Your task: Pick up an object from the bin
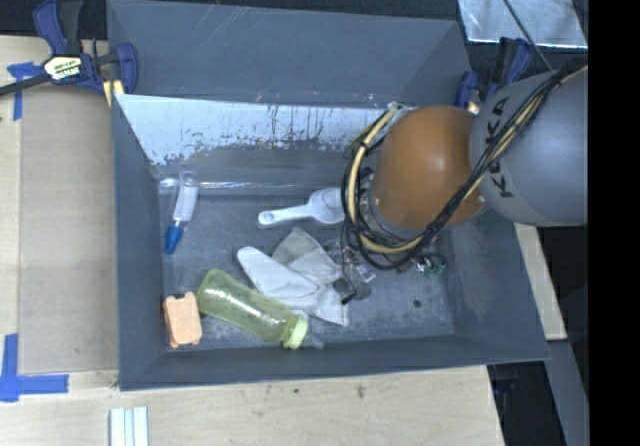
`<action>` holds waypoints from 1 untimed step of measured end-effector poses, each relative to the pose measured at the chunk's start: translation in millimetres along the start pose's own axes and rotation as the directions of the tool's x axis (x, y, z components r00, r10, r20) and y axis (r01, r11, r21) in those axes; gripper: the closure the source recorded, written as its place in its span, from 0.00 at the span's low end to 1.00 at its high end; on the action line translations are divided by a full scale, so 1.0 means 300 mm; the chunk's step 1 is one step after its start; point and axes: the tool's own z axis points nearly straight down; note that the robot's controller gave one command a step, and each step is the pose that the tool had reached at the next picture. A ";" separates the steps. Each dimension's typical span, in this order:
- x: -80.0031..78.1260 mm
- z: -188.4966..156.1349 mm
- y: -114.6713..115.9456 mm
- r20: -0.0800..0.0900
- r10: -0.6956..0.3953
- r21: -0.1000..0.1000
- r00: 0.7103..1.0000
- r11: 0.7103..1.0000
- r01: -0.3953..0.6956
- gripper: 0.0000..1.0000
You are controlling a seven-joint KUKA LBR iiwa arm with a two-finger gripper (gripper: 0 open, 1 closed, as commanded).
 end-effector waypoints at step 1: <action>0.001 -0.045 0.001 -0.003 0.001 -0.002 1.000 1.000 -0.001 1.00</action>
Offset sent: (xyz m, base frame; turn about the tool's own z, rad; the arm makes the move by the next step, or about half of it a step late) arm 0.0000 0.0002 0.0720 0.0000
